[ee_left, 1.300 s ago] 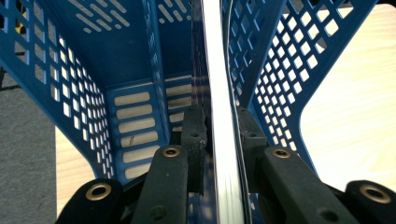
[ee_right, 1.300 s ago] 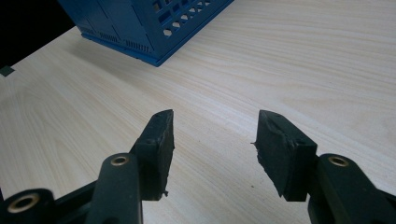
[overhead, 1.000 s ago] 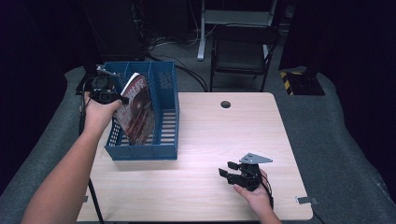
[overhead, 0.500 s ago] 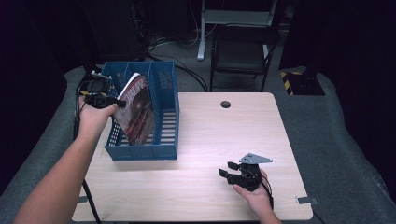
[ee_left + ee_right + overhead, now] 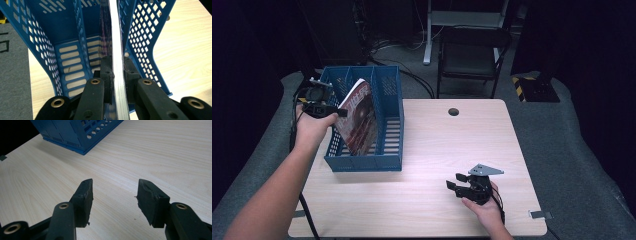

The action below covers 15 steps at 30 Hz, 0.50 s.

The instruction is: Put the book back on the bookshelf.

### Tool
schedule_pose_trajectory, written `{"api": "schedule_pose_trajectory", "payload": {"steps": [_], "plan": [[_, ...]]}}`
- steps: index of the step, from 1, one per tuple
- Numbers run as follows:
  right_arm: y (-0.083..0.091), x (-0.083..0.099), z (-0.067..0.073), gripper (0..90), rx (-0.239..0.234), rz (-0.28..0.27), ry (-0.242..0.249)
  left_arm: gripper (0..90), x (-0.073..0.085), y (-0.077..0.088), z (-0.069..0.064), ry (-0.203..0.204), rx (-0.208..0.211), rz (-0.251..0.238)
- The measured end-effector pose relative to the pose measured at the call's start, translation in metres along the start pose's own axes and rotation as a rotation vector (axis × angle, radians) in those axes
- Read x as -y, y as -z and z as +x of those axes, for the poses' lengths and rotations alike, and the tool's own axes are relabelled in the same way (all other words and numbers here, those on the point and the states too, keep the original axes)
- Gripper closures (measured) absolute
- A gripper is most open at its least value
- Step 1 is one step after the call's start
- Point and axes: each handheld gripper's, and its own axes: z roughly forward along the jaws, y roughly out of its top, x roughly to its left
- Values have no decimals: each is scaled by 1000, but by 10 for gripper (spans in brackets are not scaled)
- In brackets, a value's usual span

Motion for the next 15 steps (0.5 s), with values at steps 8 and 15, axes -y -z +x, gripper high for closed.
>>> {"api": "schedule_pose_trajectory", "payload": {"steps": [8, 15], "plan": [[-1, 0, 1, 465, -1, 4, 5, 831, 0, 0, 1, 6, 3, 0], [-1, 0, 0, 465, 2, 9, 7, 836, 0, 0, 2, 6, 6, 1]]}}
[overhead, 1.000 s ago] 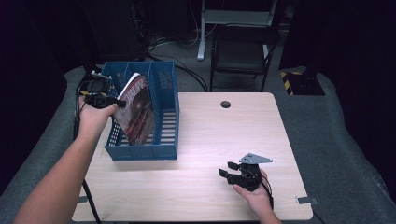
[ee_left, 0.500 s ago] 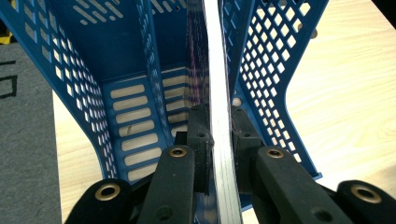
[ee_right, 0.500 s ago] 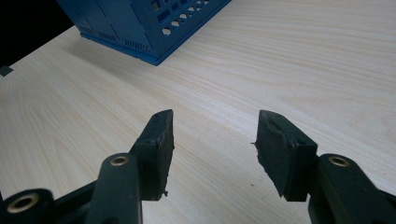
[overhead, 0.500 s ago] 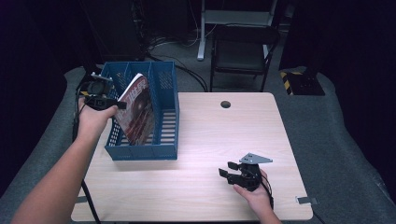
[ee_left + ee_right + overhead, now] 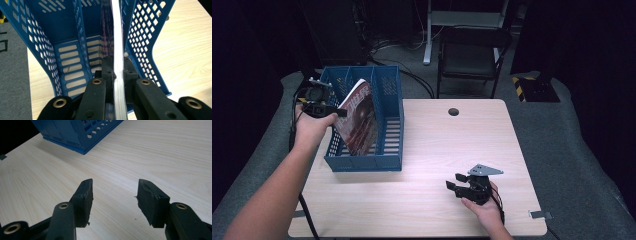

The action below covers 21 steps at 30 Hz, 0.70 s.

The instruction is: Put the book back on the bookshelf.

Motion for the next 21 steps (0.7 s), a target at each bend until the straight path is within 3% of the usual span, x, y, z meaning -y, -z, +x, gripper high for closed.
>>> {"api": "schedule_pose_trajectory", "payload": {"steps": [12, 21], "plan": [[0, 0, 0, 464, -4, 0, -4, 839, 0, -3, -1, 8, -13, -30], [1, 0, 1, 465, 6, -10, -8, 841, -5, -2, 0, 10, -15, -14]]}}
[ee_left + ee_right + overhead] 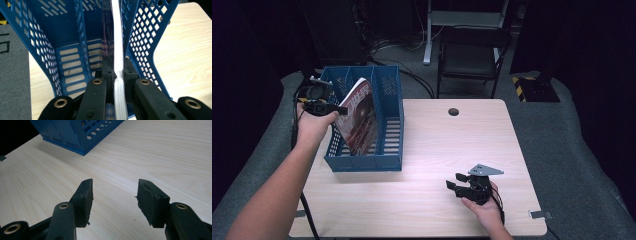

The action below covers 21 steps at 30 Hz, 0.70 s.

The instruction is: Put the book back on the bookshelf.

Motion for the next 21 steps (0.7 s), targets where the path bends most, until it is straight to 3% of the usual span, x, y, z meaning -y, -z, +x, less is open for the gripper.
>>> {"api": "schedule_pose_trajectory", "payload": {"steps": [9, 14, 21], "plan": [[0, 0, -1, 465, -2, 0, 3, 843, -4, -1, 6, 49, -2, -13], [0, 0, -1, 466, 3, -5, 3, 843, -9, -1, 6, 44, -12, -11], [2, -1, -2, 468, 12, -16, -8, 844, -17, 0, 5, 69, -36, -45]]}}
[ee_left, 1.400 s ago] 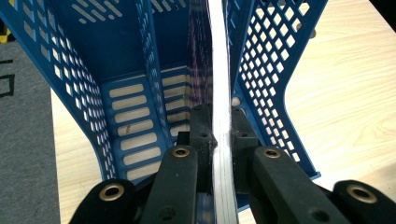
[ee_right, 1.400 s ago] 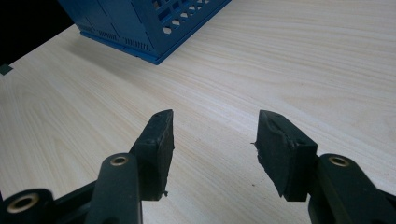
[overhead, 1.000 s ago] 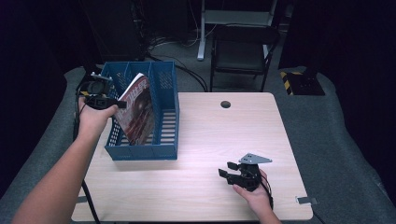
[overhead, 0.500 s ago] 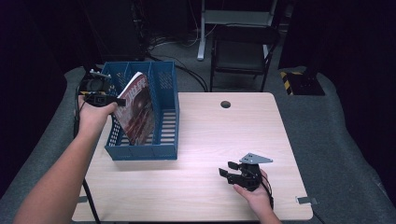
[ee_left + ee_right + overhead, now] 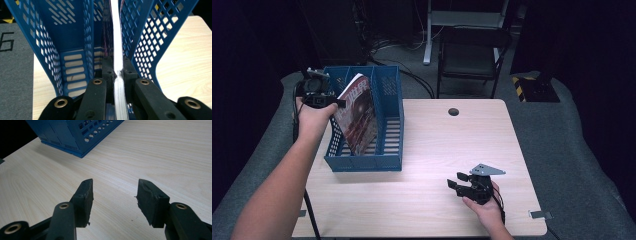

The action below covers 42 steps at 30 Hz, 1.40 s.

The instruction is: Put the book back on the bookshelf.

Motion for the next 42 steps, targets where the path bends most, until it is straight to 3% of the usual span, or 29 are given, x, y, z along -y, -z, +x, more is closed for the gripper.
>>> {"api": "schedule_pose_trajectory", "payload": {"steps": [11, 14, 25, 34, 42], "plan": [[1, 0, 0, 467, -3, 1, 1, 843, -5, -8, -1, 59, -55, -41], [1, 0, -1, 467, -3, -4, 2, 843, -4, -8, -2, 83, -70, -76], [1, 0, -1, 467, -4, -3, 9, 843, -6, -13, -8, 89, -124, -139], [1, 0, -1, 467, -5, -3, 1, 843, -3, -22, -11, 88, -142, -163], [1, 0, -2, 467, -3, 1, 2, 842, 5, -33, -5, 87, -125, -169]]}}
